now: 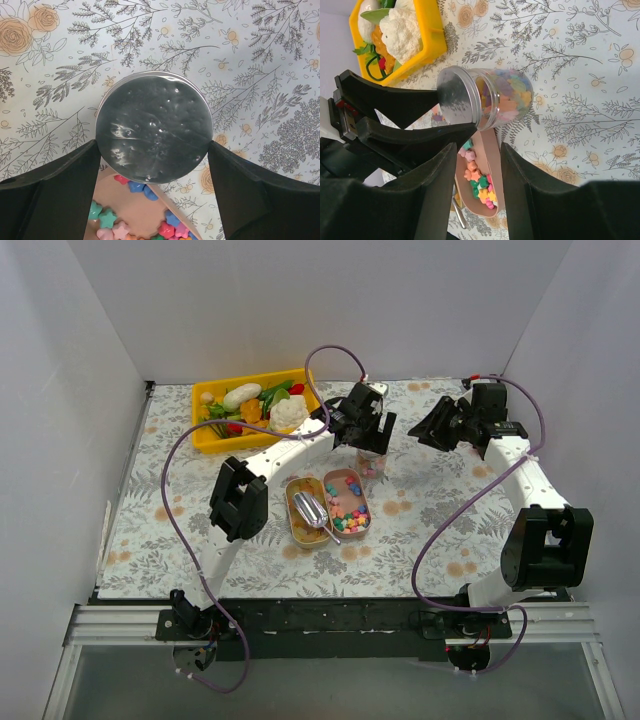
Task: Pack the candies
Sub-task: Close the bottle lid on the packing bottle.
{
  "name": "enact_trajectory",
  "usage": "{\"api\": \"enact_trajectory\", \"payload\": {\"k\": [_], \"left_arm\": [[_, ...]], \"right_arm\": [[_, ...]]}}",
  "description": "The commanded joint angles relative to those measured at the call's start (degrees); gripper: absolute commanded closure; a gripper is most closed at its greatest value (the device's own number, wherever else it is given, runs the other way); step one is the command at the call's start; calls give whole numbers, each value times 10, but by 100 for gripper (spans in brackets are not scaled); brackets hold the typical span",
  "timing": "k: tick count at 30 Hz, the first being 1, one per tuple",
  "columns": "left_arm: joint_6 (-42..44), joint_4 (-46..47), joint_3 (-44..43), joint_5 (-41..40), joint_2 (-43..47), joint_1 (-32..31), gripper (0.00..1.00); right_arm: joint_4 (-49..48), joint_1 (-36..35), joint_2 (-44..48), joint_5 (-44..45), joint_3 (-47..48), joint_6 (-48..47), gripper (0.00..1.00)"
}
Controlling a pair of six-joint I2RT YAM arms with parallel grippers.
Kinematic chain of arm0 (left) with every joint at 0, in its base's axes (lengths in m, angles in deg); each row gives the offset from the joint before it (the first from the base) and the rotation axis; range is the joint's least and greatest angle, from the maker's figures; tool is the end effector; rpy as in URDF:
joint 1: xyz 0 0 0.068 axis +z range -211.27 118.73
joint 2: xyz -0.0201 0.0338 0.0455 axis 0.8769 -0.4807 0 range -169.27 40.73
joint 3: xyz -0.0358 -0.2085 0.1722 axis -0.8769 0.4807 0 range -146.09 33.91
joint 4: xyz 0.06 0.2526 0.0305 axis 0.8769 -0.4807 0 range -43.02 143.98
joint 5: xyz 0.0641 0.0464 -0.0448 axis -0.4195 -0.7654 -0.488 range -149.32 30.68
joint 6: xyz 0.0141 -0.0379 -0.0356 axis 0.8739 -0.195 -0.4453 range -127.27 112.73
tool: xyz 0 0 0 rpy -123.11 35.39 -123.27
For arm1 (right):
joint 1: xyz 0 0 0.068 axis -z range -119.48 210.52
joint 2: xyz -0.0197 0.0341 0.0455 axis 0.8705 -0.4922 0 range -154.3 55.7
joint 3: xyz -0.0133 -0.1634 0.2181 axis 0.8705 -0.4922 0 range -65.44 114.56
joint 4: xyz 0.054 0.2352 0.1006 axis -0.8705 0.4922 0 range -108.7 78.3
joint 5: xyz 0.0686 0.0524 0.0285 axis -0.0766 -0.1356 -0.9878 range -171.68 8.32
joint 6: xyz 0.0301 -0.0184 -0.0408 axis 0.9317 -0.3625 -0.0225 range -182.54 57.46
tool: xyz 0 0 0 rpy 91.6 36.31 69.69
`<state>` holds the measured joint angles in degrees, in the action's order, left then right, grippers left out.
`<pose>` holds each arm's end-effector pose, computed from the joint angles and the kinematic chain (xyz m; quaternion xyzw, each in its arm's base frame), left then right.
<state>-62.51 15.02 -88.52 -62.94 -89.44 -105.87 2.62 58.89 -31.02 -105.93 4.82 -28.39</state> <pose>0.3691 -0.3609 0.2621 -0.0977 0.9239 -0.2633 0.2599 0.3404 0.0242 0.3000 0.1571 0.8687 0.3117 0.3515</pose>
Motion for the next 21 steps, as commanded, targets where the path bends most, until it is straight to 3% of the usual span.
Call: {"api": "enact_trajectory", "payload": {"k": [1, 9, 21], "left_arm": [[4, 3, -21, 3, 3, -1, 35], [7, -1, -16, 4, -3, -8, 25], [12, -1, -14, -10, -13, -9, 2]], "right_arm": [[-9, 3, 10, -12, -6, 0, 52], [-10, 3, 8, -18, -7, 1, 52], [-12, 3, 15, -18, -18, 3, 52]]}}
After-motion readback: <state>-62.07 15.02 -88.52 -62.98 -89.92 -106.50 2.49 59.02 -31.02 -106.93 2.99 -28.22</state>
